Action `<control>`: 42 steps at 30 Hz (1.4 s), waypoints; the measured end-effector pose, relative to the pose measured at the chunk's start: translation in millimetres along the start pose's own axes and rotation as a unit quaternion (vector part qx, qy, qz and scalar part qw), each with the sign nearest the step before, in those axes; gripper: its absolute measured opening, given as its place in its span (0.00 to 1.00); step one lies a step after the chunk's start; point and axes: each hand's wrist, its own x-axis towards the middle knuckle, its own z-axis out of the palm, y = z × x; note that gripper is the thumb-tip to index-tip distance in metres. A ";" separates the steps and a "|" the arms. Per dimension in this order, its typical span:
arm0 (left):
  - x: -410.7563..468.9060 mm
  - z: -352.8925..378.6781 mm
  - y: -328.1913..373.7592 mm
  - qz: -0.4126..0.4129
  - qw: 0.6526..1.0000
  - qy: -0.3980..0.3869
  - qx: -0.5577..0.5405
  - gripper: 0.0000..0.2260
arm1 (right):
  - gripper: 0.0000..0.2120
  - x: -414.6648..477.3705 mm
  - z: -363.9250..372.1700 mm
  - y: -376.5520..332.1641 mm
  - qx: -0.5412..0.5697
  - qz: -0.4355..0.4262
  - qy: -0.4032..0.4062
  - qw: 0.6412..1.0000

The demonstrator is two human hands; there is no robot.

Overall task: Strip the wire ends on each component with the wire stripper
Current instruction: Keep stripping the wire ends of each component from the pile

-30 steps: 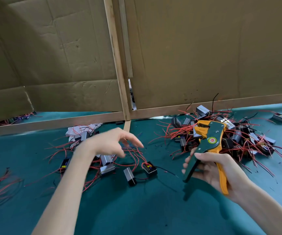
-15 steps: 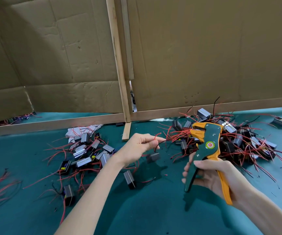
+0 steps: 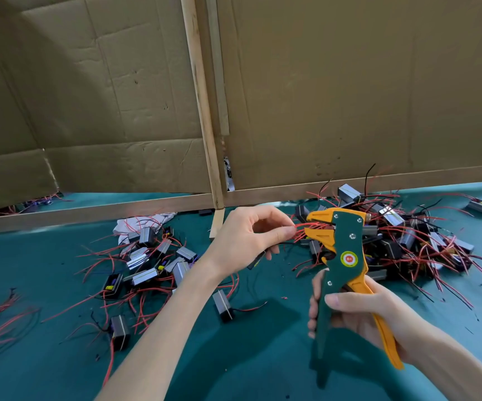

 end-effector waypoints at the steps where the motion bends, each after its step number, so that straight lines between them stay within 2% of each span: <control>1: -0.5 -0.3 1.4 0.001 1.000 0.002 0.008 0.06 | 0.13 0.0 0.6 -0.2 0.000 -0.001 -0.003 1.000; 13: -2.9 -5.9 5.7 -0.002 0.997 -0.001 0.072 0.02 | 0.12 -2.0 0.9 0.1 -0.022 0.012 -0.009 1.000; 18: -2.9 -7.2 6.7 0.002 0.996 -0.013 0.083 0.04 | 0.13 -4.0 4.1 -0.4 -0.033 0.021 0.001 0.999; 23: -2.7 -9.4 6.7 -0.012 0.997 -0.024 0.074 0.06 | 0.14 -7.8 11.7 1.8 -0.038 0.034 0.043 0.998; 27: -3.2 -14.3 4.8 -0.048 0.996 -0.039 0.059 0.05 | 0.23 -7.8 18.1 11.5 -0.054 0.056 0.132 0.988; 31: -1.6 -11.5 -7.9 -0.104 0.990 -0.052 0.084 0.07 | 0.15 -3.9 24.6 19.2 -0.086 0.063 0.183 0.977; 34: -0.5 -9.9 -17.7 -0.123 0.985 -0.064 0.103 0.08 | 0.09 1.0 20.3 15.0 -0.009 0.079 0.148 0.986; 36: 1.0 -14.6 -20.4 -0.126 0.983 -0.041 0.123 0.08 | 0.11 4.7 15.9 13.6 0.035 0.087 0.103 0.990; 38: 4.7 -20.9 -18.3 -0.110 0.983 0.019 0.143 0.08 | 0.10 7.7 11.7 15.3 0.059 0.091 0.099 0.989; 42: 23.3 -19.2 0.2 -0.004 0.961 0.167 0.221 0.08 | 0.10 9.0 4.6 16.7 0.081 0.107 0.115 0.984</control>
